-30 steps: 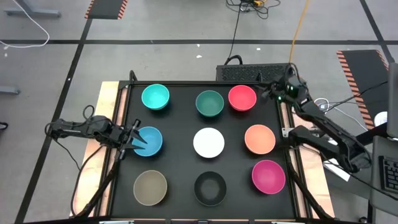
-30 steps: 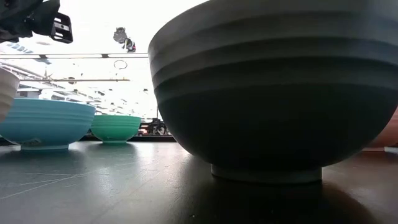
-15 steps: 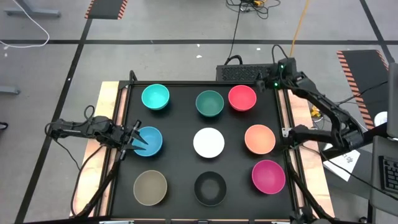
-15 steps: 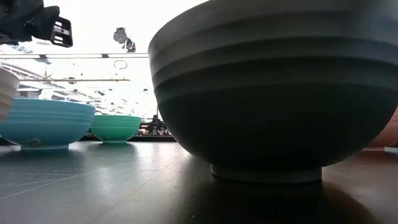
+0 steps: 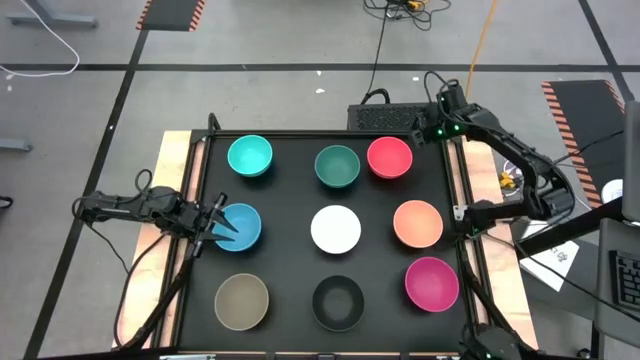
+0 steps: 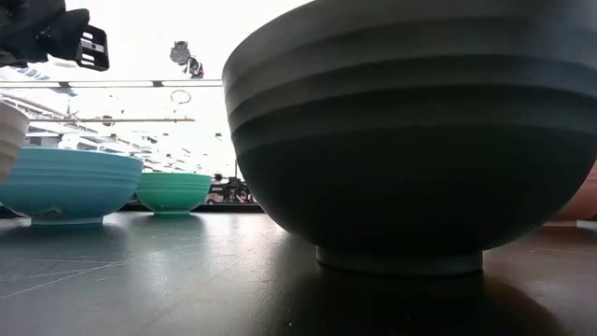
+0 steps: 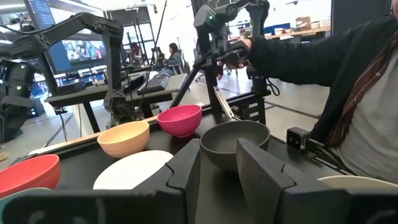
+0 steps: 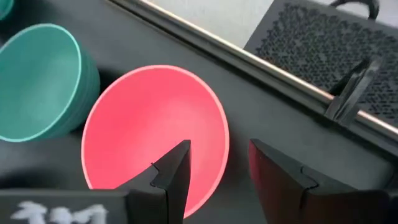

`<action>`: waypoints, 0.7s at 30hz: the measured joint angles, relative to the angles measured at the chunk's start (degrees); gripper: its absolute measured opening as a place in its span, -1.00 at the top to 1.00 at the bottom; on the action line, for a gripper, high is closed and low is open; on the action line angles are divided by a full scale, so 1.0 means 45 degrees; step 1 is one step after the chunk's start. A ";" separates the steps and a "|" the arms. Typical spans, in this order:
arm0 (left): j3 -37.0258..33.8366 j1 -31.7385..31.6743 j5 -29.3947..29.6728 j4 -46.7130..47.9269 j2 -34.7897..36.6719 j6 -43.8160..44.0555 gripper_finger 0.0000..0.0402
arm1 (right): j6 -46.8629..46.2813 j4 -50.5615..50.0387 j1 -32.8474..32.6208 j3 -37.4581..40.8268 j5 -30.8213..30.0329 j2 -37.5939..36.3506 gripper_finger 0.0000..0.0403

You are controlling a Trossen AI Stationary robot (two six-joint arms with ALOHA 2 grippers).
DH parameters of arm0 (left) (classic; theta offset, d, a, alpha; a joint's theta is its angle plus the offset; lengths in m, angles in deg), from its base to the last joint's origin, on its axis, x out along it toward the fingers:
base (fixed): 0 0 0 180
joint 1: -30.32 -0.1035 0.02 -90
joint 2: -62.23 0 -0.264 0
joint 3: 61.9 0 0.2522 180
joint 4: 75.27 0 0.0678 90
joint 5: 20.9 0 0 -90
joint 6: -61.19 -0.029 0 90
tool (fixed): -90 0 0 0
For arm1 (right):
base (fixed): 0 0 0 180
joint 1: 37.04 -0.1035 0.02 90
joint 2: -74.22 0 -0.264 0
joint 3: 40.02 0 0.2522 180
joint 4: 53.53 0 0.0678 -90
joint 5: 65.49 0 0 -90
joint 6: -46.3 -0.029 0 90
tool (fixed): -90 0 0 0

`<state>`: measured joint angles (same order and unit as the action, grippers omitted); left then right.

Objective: Nest bowls inside each other
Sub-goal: Stack the orange bowl on top of the white bowl

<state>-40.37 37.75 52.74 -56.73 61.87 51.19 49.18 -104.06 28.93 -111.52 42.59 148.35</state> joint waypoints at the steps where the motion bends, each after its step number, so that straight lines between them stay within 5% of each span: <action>1: 0.0000 0.0002 0.0000 0.0000 0.0000 -0.0005 0.46 | 0.0034 -0.0061 -0.0009 -0.0078 0.0000 0.0169 0.25; 21: 0.0000 -0.0002 -0.0005 0.0201 0.0000 0.0015 0.46 | 0.0485 -0.2133 -0.0452 -0.1794 -0.0052 0.2851 0.25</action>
<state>-40.37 37.74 52.72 -55.83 61.87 51.26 51.36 -113.66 26.90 -119.60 42.36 161.18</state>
